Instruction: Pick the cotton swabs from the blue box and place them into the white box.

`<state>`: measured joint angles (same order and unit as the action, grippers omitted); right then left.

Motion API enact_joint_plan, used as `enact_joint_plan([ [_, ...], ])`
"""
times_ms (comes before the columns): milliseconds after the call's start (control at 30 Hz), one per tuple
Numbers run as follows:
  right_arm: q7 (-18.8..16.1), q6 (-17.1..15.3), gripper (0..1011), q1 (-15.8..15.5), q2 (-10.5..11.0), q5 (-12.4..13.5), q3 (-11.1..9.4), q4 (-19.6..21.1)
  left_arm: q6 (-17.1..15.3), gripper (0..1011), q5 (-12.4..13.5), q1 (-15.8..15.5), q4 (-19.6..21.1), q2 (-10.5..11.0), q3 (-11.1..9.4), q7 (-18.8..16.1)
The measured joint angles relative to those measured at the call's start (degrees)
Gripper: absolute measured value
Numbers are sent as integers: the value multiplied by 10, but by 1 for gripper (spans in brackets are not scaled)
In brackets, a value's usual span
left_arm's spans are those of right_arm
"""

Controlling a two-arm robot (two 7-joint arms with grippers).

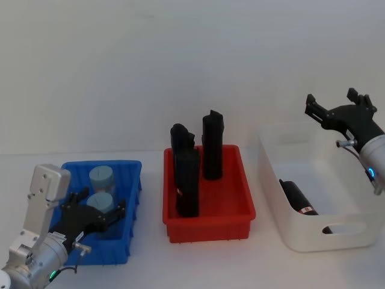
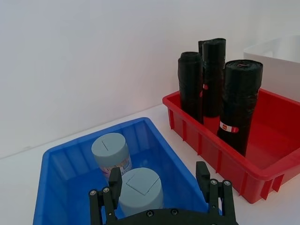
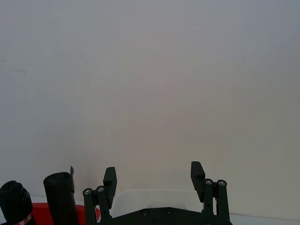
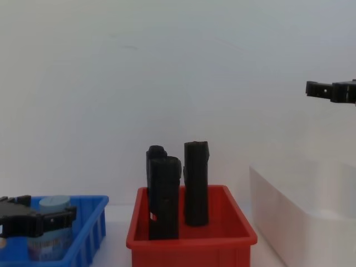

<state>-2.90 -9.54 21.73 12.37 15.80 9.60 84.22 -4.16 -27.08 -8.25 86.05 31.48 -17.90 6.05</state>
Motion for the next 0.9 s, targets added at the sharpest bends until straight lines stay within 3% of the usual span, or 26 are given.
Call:
enact_joint_plan([
  [900, 0, 0, 1002, 0, 0, 0, 0, 0, 21, 1004, 3, -17, -60, -18, 3, 16],
])
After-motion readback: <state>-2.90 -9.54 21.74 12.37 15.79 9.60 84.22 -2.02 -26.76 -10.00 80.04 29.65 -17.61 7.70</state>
